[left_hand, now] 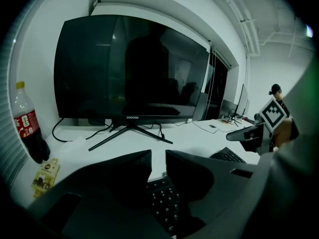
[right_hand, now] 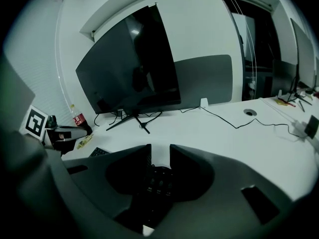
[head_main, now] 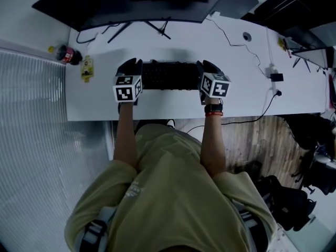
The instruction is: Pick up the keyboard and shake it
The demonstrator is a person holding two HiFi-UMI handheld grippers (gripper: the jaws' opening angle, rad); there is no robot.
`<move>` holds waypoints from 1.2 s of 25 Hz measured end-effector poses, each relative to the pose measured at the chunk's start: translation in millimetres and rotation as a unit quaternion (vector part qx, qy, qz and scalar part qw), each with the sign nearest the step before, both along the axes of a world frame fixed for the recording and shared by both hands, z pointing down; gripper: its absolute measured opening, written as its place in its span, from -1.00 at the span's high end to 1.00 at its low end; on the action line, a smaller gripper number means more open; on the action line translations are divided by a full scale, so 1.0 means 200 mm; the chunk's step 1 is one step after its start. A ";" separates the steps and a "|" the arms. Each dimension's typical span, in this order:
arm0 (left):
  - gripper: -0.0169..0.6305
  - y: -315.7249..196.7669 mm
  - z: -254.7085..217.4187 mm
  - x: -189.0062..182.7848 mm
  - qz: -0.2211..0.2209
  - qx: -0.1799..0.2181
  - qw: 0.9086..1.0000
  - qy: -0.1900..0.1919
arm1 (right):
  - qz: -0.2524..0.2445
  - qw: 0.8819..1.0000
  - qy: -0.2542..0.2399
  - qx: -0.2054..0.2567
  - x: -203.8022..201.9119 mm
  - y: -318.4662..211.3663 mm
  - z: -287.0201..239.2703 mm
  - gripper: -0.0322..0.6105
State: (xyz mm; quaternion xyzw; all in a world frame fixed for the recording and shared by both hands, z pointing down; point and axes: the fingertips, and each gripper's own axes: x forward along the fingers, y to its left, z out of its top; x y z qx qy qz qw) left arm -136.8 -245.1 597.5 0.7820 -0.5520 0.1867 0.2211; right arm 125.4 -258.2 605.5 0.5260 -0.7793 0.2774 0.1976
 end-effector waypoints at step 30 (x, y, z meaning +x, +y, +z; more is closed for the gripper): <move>-0.25 0.01 0.48 -0.23 0.008 -0.169 0.985 0.039 | -0.008 0.994 0.067 -0.089 0.35 0.00 0.40 -0.20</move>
